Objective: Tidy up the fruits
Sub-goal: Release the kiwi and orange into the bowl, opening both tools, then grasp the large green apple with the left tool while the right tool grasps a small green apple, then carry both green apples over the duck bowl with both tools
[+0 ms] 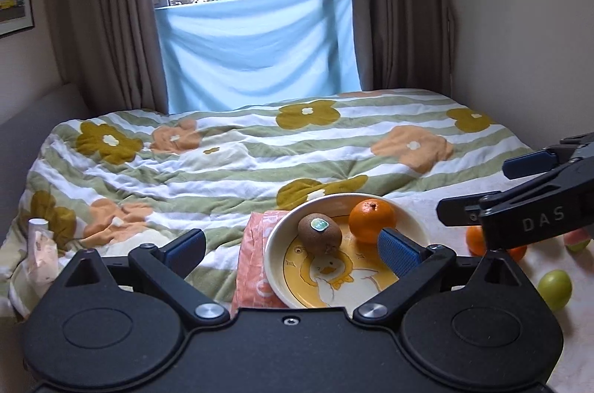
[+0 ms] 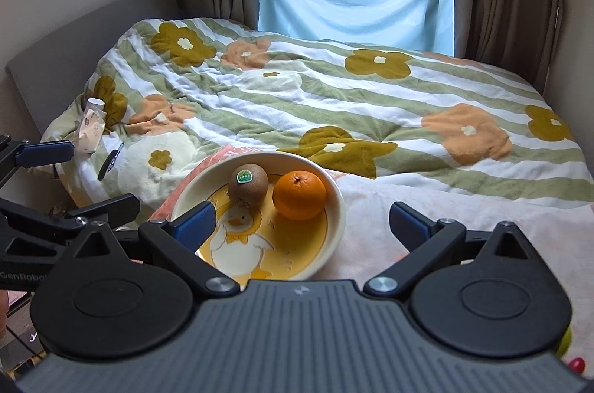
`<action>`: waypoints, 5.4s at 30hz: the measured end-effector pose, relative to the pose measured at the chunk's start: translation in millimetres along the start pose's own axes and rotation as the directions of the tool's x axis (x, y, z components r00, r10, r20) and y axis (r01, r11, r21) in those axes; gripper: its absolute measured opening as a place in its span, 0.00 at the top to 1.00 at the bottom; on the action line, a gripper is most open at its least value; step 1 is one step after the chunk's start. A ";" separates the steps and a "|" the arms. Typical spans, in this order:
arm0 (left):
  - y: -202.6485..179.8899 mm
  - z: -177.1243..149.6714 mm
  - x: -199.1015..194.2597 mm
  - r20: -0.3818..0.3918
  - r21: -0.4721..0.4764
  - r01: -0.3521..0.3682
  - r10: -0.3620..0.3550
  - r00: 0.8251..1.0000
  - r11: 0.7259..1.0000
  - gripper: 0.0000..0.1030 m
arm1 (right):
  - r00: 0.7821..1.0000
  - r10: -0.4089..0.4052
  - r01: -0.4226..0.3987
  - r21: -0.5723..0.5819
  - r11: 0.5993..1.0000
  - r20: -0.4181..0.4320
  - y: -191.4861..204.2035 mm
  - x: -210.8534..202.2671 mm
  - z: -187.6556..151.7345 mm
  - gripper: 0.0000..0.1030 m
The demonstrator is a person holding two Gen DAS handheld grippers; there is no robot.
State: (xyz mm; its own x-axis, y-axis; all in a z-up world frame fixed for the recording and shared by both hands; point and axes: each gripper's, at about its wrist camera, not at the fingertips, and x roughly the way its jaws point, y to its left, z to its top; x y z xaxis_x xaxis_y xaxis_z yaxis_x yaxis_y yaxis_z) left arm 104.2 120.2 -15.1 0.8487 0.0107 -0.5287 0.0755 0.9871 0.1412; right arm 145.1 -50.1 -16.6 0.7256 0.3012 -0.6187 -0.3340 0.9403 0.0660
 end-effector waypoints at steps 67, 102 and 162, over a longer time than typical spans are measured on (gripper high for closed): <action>-263.3 -73.0 57.0 -0.218 0.005 0.255 -0.248 0.944 0.967 0.44 | 0.991 -0.067 0.073 0.051 0.996 -0.112 -248.3 -18.2 -143.5 0.09; -215.9 -53.0 -8.3 -0.120 -0.076 0.151 -0.160 0.980 0.986 0.45 | 0.998 0.008 -0.007 0.005 1.000 -0.067 -187.3 -61.5 -113.9 0.31; 3.9 -31.2 150.6 -0.176 0.139 0.186 -0.161 0.971 0.973 0.44 | 0.985 -0.090 0.107 0.113 0.988 -0.148 -6.8 92.4 -15.0 0.31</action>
State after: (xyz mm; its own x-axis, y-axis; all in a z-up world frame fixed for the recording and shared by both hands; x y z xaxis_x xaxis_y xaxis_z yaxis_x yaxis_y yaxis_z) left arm 215.9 130.7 -120.3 0.7204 -0.1201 -0.6831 0.3042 0.9398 0.1555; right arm 205.3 -31.1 -86.0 0.6559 0.1884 -0.7309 -0.1840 0.9790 0.0873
